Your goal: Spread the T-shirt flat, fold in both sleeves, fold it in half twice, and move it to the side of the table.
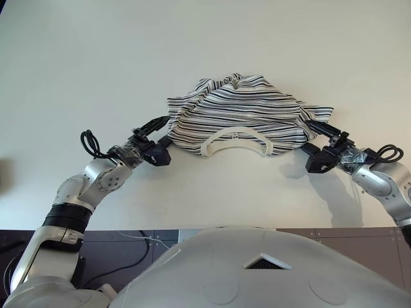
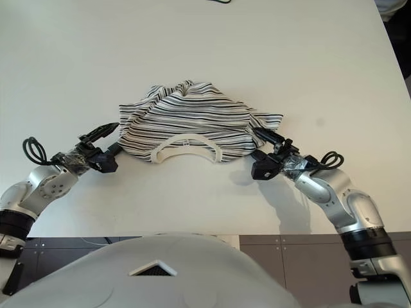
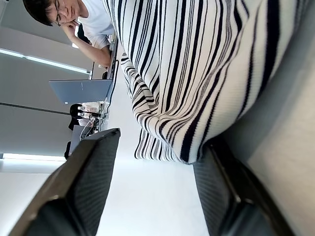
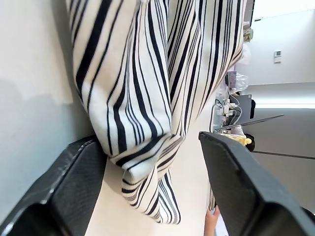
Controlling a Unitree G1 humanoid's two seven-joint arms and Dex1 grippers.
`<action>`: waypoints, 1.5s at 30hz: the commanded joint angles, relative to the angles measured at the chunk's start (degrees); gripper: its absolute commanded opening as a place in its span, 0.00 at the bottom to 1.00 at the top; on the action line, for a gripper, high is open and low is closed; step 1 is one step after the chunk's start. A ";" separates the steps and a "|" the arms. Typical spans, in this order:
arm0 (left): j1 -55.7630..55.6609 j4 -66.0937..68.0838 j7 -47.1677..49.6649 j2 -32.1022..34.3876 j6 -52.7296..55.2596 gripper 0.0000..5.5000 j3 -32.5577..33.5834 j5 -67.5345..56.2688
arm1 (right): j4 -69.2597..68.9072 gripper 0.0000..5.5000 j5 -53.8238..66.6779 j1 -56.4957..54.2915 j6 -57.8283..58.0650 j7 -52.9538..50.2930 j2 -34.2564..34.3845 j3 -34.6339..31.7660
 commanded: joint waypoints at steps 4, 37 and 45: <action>4.84 2.70 0.74 -2.18 1.66 0.34 -4.71 4.56 | 8.64 0.60 -10.28 -0.77 -0.32 -14.42 7.24 7.14; 3.89 6.77 8.77 -2.75 1.18 0.02 -8.20 8.51 | 18.16 0.28 -16.73 -0.57 -4.19 -44.34 3.17 10.55; 3.75 6.97 8.31 -3.44 2.55 0.02 -8.42 7.20 | 17.19 0.11 -15.73 -1.19 -5.64 -43.03 2.51 10.98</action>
